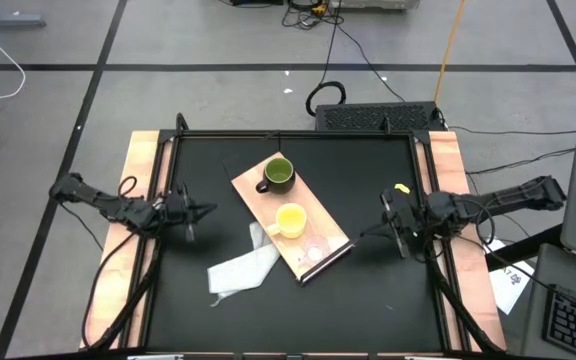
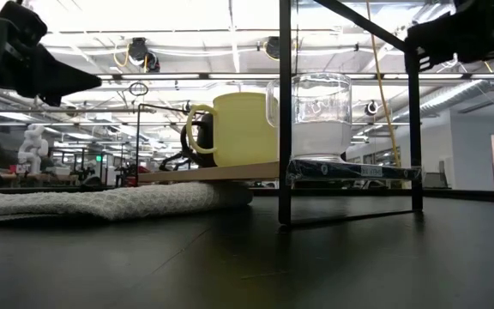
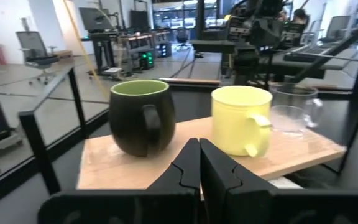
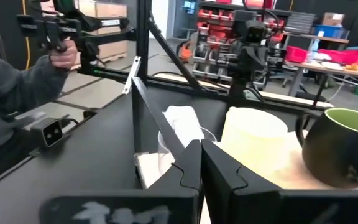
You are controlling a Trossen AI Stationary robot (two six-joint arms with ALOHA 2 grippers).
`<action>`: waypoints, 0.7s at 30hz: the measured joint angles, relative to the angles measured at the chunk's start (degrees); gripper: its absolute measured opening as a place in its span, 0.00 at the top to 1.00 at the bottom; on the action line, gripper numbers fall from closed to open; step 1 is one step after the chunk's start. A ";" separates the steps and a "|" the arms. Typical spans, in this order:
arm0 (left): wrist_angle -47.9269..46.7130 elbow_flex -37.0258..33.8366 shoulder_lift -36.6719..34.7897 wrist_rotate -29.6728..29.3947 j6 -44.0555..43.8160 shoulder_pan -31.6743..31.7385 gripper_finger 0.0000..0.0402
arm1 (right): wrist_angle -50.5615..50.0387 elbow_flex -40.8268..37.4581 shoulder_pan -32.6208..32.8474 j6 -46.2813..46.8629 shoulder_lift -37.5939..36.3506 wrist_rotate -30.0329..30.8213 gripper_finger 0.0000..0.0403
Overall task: Stack small to large cups/mugs on shelf
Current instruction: Adjust all the mugs
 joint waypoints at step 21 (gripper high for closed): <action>-5.15 1.41 -0.15 8.94 0.02 7.94 1.00 | -11.86 0.00 -13.87 4.28 -13.13 -12.33 1.00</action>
